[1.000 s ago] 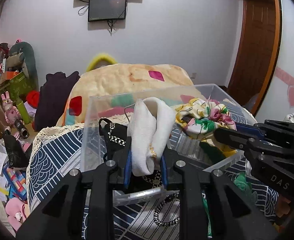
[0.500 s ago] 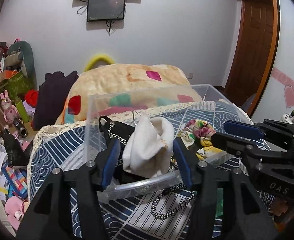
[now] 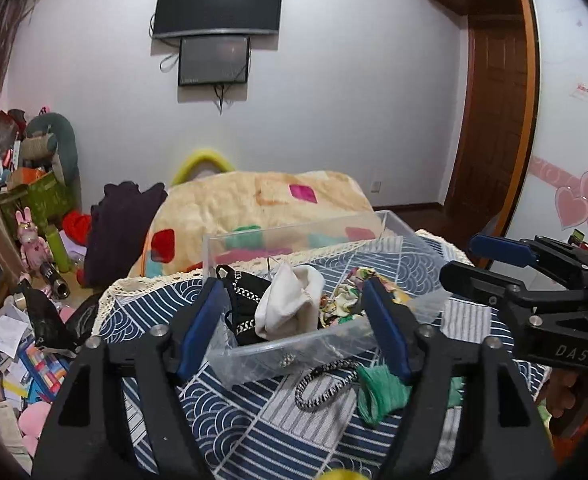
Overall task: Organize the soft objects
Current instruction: 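Carry the scrunchie into the box with the right gripper while the left places the white pouch inside, then grasp the wrapped silver mesh bag with the right gripper while the left grasps the yellow felt ball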
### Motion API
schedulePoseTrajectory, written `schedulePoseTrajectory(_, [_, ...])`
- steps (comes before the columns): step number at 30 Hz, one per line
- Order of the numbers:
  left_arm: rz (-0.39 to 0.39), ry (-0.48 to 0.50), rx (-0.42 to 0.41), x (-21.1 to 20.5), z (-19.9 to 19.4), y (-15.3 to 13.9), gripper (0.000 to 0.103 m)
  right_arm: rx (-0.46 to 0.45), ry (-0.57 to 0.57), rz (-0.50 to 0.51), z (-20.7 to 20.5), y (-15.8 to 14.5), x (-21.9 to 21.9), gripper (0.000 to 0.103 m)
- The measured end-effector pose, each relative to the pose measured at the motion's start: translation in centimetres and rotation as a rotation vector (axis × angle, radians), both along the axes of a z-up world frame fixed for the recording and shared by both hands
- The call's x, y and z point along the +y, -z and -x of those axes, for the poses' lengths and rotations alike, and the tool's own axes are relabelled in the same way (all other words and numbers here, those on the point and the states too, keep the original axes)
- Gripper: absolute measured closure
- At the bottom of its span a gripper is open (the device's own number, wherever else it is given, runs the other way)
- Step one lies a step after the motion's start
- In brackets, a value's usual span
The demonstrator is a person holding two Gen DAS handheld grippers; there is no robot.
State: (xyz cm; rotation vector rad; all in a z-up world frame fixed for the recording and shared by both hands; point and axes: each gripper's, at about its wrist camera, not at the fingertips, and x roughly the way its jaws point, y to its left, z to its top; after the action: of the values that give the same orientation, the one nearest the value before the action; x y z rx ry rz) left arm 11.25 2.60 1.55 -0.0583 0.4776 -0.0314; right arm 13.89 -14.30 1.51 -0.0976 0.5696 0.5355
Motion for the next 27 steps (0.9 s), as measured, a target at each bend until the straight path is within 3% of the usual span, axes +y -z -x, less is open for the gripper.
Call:
schedulePoseTrajectory(4, [-0.007,0.008,-0.011,-0.5,2.2,-0.1,0.021,-0.03,0.007,-0.004,1.8,-0.4,-0.6,0.036])
schedulePoseTrajectory(8, [-0.011,0.008,-0.019,-0.9,4.0,0.3,0.015,-0.056,0.015,0.009,3.8,-0.1,-1.0,0.02])
schedulePoseTrajectory(12, [-0.01,0.015,0.002,-1.4,5.4,1.4,0.012,-0.047,-0.001,0.026,5.1,0.7,-1.1,0.02])
schedulePoseTrajectory(17, [-0.067,0.016,0.073,-2.3,7.0,4.7,0.012,0.013,-0.019,0.035,6.2,3.0,-1.2,0.02])
schedulePoseTrajectory(27, [0.07,0.005,0.213,-1.6,8.0,10.0,0.013,0.212,-0.064,0.011,7.7,8.4,-0.8,0.02])
